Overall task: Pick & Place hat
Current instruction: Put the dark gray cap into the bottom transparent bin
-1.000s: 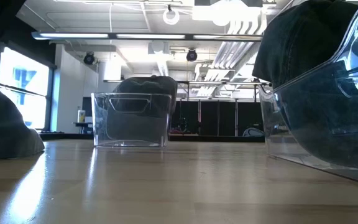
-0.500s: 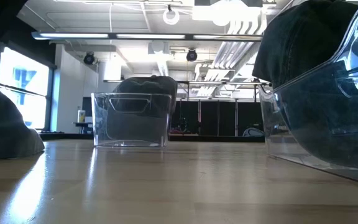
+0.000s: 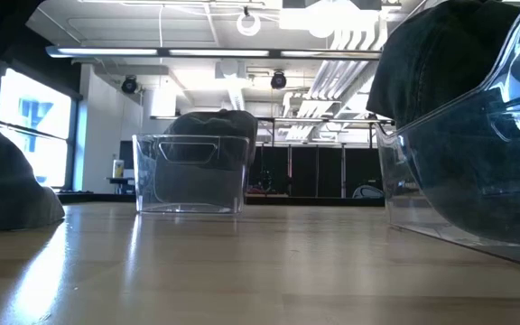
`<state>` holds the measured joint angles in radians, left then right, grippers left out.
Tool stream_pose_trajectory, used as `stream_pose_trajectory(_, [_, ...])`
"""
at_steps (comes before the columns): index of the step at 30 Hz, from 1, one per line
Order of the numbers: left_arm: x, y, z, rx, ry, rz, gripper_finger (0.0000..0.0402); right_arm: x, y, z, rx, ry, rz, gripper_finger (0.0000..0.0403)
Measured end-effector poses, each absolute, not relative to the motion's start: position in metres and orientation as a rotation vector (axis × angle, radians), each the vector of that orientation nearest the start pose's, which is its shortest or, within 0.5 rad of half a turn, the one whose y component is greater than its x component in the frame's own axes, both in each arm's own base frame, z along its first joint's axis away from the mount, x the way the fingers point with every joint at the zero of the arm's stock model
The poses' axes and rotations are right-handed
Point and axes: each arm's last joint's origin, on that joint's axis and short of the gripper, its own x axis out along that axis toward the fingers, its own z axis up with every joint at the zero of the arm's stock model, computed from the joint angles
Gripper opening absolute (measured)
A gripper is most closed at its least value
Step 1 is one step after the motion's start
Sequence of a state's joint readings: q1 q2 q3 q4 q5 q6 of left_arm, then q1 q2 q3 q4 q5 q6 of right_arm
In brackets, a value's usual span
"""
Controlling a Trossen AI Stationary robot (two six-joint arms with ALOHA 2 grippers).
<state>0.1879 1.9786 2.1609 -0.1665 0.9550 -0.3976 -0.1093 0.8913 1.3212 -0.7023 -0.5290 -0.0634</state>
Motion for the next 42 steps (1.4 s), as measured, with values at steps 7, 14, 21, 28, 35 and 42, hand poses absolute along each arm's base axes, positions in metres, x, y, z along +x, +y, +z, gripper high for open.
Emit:
stream_pose_trajectory(7, [0.437, 0.06, 0.449, -0.348, 0.131, -0.754, 0.0016, 0.149, -0.004, 0.439, 0.24, 0.301, 0.407, 0.006])
stream_pose_trajectory(14, [0.438, 0.06, 0.448, -0.343, 0.128, -0.738, 0.0006, 0.163, -0.008, 0.442, 0.407, 0.291, 0.447, 0.0204])
stream_pose_trajectory(21, [0.438, 0.061, 0.447, -0.318, 0.126, -0.726, 0.0002, 0.169, -0.008, 0.444, 0.476, 0.278, 0.436, 0.0236])
stream_pose_trajectory(28, [0.438, 0.061, 0.447, -0.333, 0.131, -0.723, 0.0001, 0.174, -0.011, 0.447, 0.494, 0.237, 0.36, 0.0091])
stream_pose_trajectory(35, [0.437, 0.06, 0.449, -0.373, 0.148, -0.776, 0.0027, 0.174, -0.012, 0.448, 0.489, 0.224, 0.34, 0.0022])
stream_pose_trajectory(42, [0.434, 0.057, 0.456, -0.413, 0.143, -0.888, 0.0137, 0.174, 0.0, 0.454, 0.462, 0.181, 0.465, 0.001])
